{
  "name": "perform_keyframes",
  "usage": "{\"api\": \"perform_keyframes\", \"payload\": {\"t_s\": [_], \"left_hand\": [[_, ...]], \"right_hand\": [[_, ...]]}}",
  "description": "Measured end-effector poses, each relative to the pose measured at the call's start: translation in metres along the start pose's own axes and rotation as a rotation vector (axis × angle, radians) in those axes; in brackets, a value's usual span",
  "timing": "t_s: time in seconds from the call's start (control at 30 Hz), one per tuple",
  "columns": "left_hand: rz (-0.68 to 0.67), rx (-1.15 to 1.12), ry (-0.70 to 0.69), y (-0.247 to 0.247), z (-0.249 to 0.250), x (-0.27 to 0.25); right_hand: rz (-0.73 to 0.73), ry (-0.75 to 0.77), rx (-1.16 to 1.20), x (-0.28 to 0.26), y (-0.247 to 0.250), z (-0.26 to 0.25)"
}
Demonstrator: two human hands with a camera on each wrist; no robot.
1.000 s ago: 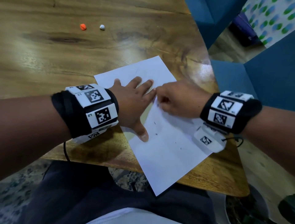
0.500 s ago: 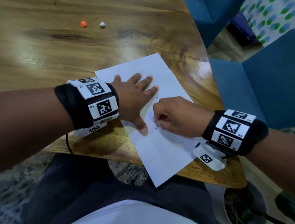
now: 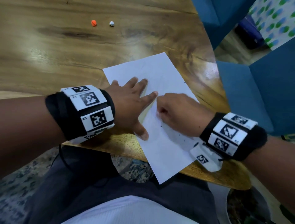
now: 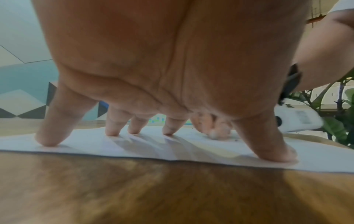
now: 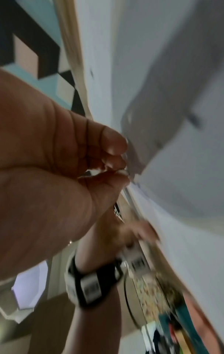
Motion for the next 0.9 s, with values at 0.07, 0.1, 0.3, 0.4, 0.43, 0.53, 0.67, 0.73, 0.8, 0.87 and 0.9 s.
{"api": "perform_keyframes", "payload": {"t_s": [0.07,0.1,0.3,0.4,0.43,0.53,0.67,0.73,0.8,0.87,0.9], "left_hand": [[-0.009,0.007,0.002,-0.001,0.001,0.0],[-0.004,0.014,0.0,-0.001,0.0,0.0],[-0.017,0.027,-0.022,0.003,0.002,0.002],[-0.025,0.028,-0.01,0.004,0.002,0.002],[-0.019,0.02,-0.007,0.004,0.002,0.002],[-0.017,-0.001,-0.007,0.002,0.001,0.001],[-0.026,0.01,-0.015,0.002,0.002,0.002],[-0.026,0.003,-0.027,0.003,0.001,0.003],[-0.024,0.007,-0.036,0.004,0.001,0.005],[-0.033,0.004,-0.033,0.003,0.001,0.005],[-0.037,-0.001,-0.03,0.003,0.001,0.005]], "right_hand": [[-0.071,0.157,0.021,-0.013,-0.008,-0.021],[-0.086,0.199,0.033,-0.015,-0.01,-0.025],[0.08,-0.081,0.054,0.026,0.007,0.018],[0.104,-0.108,0.032,0.032,0.009,0.025],[0.084,-0.092,0.032,0.029,0.007,0.02],[0.013,0.065,0.028,0.008,-0.003,-0.005],[-0.087,0.198,0.075,-0.003,-0.005,-0.019],[-0.038,0.12,0.103,0.012,0.0,-0.007],[0.036,0.011,0.081,0.028,0.007,0.01],[0.086,-0.048,0.072,0.038,0.009,0.021],[0.094,-0.05,0.071,0.038,0.009,0.02]]}}
Point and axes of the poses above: each hand's wrist, its own x-axis towards the middle knuckle, its own y-axis out of the back of the hand, z = x × y, the point moved 1 cm from there along x, towards the middle knuckle
